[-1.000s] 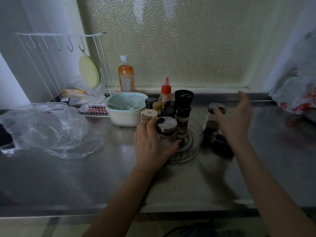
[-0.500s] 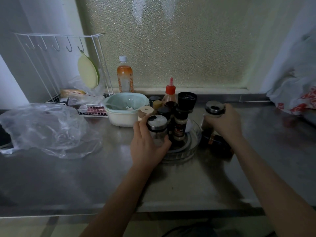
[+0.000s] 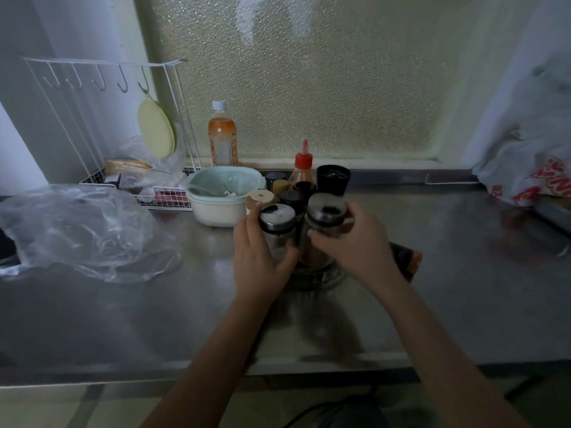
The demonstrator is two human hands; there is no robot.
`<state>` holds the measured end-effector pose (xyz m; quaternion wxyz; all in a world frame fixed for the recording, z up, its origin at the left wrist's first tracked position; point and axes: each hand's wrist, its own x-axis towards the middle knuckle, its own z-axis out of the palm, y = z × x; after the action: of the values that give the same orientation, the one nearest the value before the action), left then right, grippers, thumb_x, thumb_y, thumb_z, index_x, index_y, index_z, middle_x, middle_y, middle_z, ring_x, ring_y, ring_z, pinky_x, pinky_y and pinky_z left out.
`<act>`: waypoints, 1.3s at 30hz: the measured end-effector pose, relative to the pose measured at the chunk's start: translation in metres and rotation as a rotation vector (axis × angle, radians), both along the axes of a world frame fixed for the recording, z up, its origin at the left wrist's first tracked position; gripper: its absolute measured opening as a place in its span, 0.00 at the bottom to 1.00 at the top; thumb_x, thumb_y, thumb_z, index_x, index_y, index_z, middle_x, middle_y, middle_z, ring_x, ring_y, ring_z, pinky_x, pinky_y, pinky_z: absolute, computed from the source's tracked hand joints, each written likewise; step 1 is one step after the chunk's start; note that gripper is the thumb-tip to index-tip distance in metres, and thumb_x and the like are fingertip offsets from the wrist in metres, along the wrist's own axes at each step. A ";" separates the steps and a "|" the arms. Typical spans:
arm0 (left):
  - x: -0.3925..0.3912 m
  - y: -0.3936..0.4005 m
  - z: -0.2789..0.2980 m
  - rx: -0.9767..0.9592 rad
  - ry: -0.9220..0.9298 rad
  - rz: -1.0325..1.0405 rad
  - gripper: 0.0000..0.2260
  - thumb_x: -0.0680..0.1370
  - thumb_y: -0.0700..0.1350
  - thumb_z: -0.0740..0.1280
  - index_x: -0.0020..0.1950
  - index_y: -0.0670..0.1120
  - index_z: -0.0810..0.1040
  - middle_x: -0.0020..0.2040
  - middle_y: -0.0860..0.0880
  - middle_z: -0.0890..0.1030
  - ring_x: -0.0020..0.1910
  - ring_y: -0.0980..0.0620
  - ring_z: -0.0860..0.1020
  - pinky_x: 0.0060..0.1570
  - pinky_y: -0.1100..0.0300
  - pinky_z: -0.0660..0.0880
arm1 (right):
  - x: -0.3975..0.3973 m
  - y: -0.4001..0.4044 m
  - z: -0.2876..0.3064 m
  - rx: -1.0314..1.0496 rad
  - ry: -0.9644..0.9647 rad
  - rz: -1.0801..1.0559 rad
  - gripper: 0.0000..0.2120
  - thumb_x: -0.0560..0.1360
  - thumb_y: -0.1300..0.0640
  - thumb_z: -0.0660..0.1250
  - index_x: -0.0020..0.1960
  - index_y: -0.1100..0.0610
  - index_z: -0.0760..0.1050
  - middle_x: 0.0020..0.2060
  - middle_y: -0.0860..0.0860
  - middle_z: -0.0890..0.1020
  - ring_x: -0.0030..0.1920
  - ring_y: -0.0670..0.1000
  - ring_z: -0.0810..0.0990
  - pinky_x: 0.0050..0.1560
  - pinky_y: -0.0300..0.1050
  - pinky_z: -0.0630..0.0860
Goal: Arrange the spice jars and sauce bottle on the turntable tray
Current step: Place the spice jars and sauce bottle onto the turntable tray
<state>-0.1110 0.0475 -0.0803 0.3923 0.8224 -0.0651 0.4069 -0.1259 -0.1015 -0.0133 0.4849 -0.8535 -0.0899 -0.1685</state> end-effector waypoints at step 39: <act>0.000 -0.027 -0.013 0.626 -0.013 -0.240 0.10 0.72 0.49 0.62 0.37 0.43 0.73 0.34 0.45 0.76 0.33 0.45 0.76 0.29 0.59 0.70 | 0.045 -0.015 -0.039 0.086 -0.010 -0.216 0.23 0.67 0.52 0.75 0.58 0.58 0.73 0.53 0.56 0.81 0.53 0.54 0.79 0.48 0.43 0.73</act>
<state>-0.1107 0.0203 -0.0932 0.1655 0.8867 -0.2859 0.3235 -0.0805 -0.1166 -0.0527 0.4995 -0.8359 0.0077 -0.2276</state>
